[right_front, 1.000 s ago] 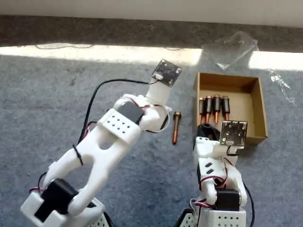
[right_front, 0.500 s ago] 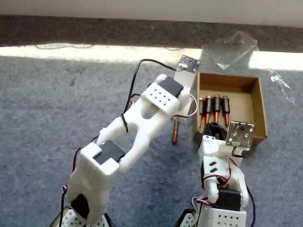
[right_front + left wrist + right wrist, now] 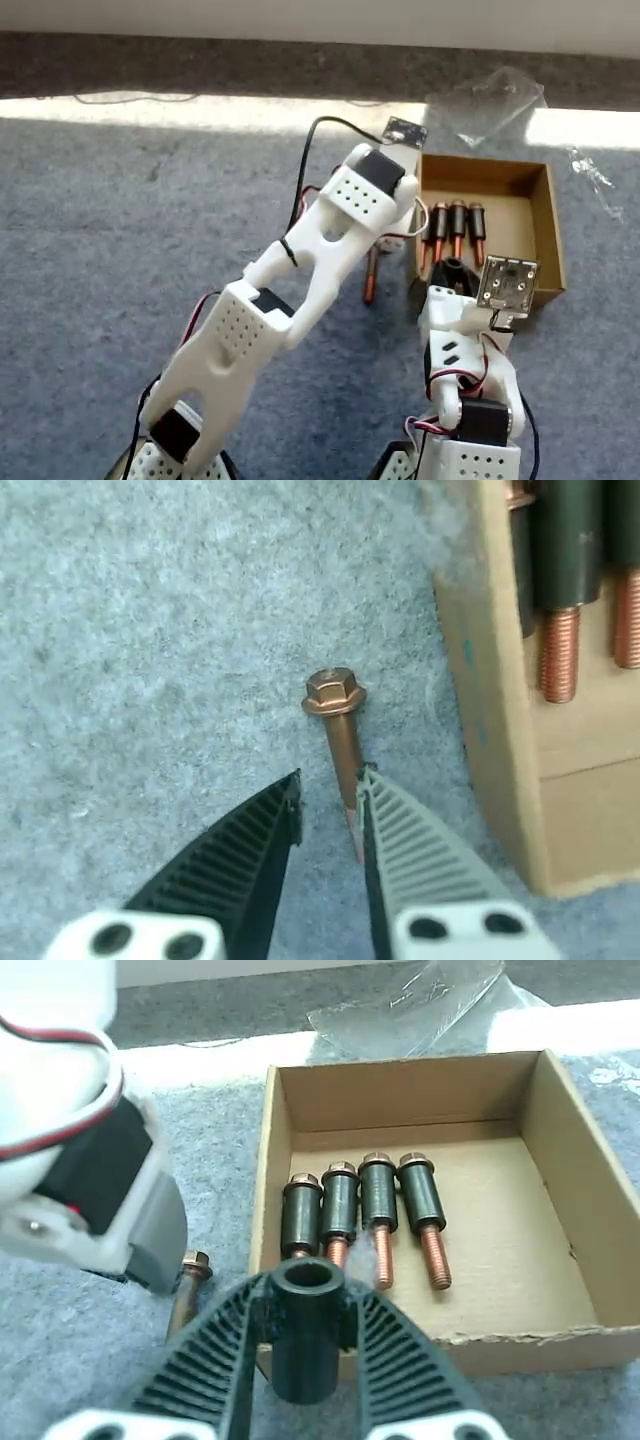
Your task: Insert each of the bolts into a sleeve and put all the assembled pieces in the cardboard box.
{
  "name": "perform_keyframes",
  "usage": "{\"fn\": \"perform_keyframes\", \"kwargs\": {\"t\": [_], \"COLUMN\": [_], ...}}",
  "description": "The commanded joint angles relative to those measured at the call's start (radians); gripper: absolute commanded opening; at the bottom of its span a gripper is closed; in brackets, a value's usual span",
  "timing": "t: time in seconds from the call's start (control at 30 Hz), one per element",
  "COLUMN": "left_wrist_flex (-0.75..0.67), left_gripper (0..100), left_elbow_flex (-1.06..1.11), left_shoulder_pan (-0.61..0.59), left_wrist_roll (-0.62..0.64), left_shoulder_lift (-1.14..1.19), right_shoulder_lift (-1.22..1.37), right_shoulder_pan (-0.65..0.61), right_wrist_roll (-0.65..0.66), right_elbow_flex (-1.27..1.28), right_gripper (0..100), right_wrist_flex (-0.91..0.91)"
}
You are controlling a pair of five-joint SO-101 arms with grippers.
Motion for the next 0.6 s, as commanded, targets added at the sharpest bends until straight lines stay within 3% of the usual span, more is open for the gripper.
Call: {"fn": "perform_keyframes", "kwargs": {"t": [0.0, 0.2, 0.57], "left_wrist_flex": [0.012, 0.006, -0.017], "left_gripper": [9, 9, 9], "left_elbow_flex": [-0.102, -0.108, -0.128], "left_shoulder_pan": [0.013, 0.004, 0.002], "left_wrist_roll": [0.031, 0.249, 0.249], "left_shoulder_lift": [0.022, 0.079, 0.087], "right_shoulder_lift": [-0.008, -0.008, -0.008], "right_shoulder_pan": [0.012, 0.012, 0.012], "right_wrist_roll": [-0.009, -0.008, -0.005], "right_elbow_flex": [-0.01, -0.01, -0.01], "right_gripper": [0.5, 0.5, 0.5], "right_wrist_flex": [-0.038, -0.038, -0.038]}}
